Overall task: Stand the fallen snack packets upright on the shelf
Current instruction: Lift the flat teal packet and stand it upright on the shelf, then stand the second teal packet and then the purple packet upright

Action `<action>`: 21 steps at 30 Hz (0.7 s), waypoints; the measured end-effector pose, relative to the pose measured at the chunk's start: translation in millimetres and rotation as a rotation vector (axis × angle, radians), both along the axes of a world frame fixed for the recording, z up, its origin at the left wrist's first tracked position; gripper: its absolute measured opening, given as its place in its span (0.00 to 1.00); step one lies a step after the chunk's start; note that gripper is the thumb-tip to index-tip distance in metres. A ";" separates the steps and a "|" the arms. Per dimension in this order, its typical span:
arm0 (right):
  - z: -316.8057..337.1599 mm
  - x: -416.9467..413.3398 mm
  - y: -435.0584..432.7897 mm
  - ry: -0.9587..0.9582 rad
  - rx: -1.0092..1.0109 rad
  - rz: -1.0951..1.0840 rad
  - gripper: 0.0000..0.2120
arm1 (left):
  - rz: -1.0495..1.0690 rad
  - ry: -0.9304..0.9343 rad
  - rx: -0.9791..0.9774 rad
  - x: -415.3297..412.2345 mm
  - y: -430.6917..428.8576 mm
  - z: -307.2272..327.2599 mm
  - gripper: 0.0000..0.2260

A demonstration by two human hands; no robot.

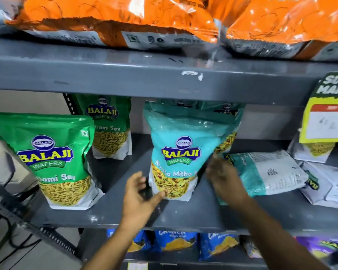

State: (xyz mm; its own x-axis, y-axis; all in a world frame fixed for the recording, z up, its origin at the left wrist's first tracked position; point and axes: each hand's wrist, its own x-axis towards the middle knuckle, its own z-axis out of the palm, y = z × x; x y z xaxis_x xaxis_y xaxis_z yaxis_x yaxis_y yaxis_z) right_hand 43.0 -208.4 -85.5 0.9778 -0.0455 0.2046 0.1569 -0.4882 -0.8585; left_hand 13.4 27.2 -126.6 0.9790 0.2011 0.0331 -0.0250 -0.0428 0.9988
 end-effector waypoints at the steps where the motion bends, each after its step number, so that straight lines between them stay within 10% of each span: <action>1: 12.6 8.4 -18.9 -0.055 -0.155 -0.126 0.15 | 0.043 0.014 -0.080 -15.9 -9.5 -1.3 0.23; 8: 37.7 84.0 -143.1 0.319 -0.931 -0.092 0.17 | -0.641 0.776 -0.636 -62.6 -162.2 -1.6 0.06; 16: 27.6 87.6 -172.8 0.310 -0.966 0.197 0.11 | -0.020 0.744 -0.888 -6.7 -291.5 -0.5 0.10; 21: 45.4 62.2 -199.7 -0.131 -0.774 0.141 0.10 | 0.261 0.356 -0.795 -14.4 -301.2 25.9 0.05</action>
